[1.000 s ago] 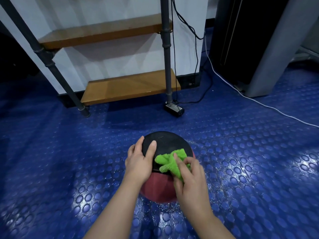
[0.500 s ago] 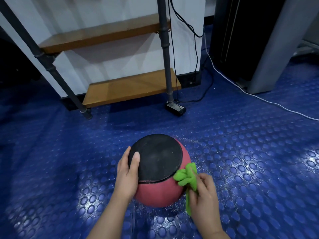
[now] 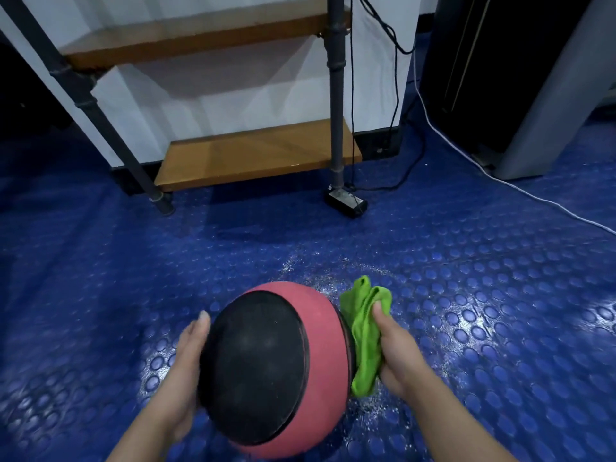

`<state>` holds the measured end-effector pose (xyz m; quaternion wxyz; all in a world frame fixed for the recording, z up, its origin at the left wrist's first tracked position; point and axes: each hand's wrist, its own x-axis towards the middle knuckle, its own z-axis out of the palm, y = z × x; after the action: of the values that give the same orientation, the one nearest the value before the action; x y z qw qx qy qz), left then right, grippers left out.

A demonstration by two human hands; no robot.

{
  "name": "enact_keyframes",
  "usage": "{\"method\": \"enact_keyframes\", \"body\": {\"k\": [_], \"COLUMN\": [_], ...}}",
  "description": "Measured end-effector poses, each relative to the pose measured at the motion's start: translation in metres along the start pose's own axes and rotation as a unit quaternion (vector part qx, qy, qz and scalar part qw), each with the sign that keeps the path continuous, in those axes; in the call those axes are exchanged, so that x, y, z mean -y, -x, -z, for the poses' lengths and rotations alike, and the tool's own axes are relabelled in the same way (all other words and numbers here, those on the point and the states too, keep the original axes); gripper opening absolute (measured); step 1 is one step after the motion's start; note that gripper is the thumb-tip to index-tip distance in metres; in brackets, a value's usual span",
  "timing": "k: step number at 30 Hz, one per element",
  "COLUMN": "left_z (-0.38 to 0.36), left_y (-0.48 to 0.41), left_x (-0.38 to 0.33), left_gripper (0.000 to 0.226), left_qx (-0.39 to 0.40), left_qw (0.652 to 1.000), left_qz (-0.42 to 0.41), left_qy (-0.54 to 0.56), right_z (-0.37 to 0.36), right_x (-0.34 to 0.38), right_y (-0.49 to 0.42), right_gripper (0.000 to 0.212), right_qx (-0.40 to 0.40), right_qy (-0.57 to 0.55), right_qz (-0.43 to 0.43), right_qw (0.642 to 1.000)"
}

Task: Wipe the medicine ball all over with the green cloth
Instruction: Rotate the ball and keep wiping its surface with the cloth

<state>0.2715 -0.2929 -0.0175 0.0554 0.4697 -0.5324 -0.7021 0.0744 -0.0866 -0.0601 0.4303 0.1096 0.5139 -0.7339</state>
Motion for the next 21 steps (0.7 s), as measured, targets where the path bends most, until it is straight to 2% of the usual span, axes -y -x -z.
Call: {"method": "enact_keyframes", "body": {"k": [1, 3, 6, 10, 15, 21], "left_z": [0.0, -0.008, -0.017, -0.025, -0.064, -0.11], "left_y": [0.0, 0.006, 0.011, 0.007, 0.001, -0.011], "left_x": [-0.002, -0.008, -0.014, -0.018, -0.018, -0.017], "left_gripper": [0.096, 0.072, 0.053, 0.051, 0.054, 0.062], "left_qx": [0.012, 0.024, 0.009, 0.022, 0.043, 0.065], "left_qw": [1.0, 0.999, 0.998, 0.995, 0.99, 0.992], "left_qz": [0.017, 0.021, 0.017, 0.02, 0.032, 0.01], "left_qy": [0.012, 0.028, 0.056, 0.096, 0.132, 0.11], "right_z": [-0.007, -0.018, -0.031, -0.036, -0.014, 0.016], "right_x": [-0.003, -0.012, -0.019, -0.015, 0.025, 0.059], "right_y": [-0.001, -0.004, -0.003, 0.004, 0.016, 0.027], "right_gripper": [0.049, 0.053, 0.045, 0.038, 0.036, 0.036], "right_qx": [0.013, 0.011, -0.034, -0.076, -0.126, -0.168], "right_qy": [0.023, 0.059, 0.107, 0.101, 0.156, 0.192], "right_qz": [-0.022, -0.04, -0.004, 0.041, 0.125, 0.207], "right_qw": [0.999, 0.997, 0.994, 0.991, 0.972, 0.945]}}
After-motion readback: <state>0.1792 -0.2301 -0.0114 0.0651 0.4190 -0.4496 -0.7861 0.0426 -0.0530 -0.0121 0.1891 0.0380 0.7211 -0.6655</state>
